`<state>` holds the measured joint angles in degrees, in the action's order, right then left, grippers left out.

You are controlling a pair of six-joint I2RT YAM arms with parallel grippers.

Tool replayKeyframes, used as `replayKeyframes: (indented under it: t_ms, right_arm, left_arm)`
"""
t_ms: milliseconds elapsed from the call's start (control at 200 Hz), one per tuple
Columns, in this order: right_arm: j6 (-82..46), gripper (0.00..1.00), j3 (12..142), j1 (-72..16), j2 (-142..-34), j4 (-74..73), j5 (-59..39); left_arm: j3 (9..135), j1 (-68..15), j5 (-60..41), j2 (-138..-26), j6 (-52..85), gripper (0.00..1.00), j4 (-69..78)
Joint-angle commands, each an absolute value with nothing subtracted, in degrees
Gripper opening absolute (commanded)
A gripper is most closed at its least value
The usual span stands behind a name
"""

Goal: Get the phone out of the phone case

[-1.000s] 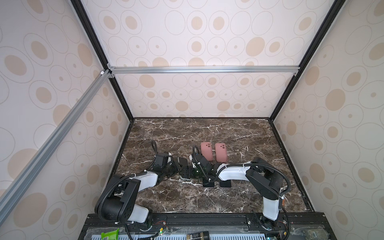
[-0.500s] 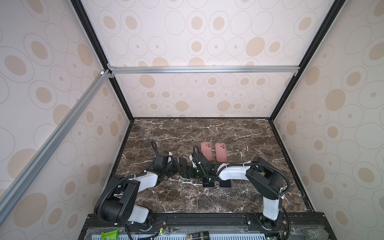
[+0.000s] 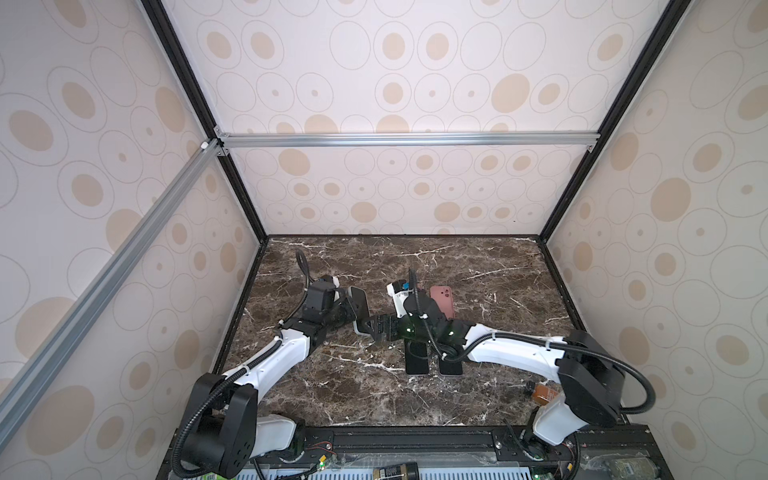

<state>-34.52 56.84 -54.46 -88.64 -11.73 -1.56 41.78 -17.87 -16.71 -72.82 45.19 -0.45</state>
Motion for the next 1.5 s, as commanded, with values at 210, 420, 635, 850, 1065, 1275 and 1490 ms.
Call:
replayKeyframes:
  t_ms: [210,420,635,850,1065,1275,1490]
  right_arm:
    - [-12.2,1.0,58.7,-52.0,-77.4,0.3,1.9]
    - [-5.2,1.0,59.2,-44.1,-70.0,4.4,-11.3]
    - [-4.6,0.98,60.8,-31.6,-65.2,8.9,-32.9]
    - [-5.7,0.92,64.6,-23.4,-64.9,12.3,-48.5]
    - [-2.1,0.89,69.6,-23.3,-66.4,18.0,-55.9]
    - [0.1,0.88,69.3,-23.4,-66.7,19.9,-58.2]
    - [1.2,0.76,70.0,-23.4,-67.4,21.6,-64.6]
  left_arm:
    - [52.9,-21.5,-12.3,-68.4,30.0,0.0,-6.6]
    - [56.1,-23.8,-22.3,-67.9,25.4,0.0,-5.3]
    - [59.5,-27.3,-31.7,-68.1,17.8,0.0,-6.1]
    - [65.1,-32.4,-38.9,-68.7,7.0,0.0,-10.4]
    - [66.6,-34.3,-46.6,-68.4,1.4,0.0,-10.5]
    - [65.9,-34.8,-55.8,-68.6,1.7,0.0,-7.7]
    - [65.4,-35.1,-59.1,-68.4,0.4,0.0,-8.3]
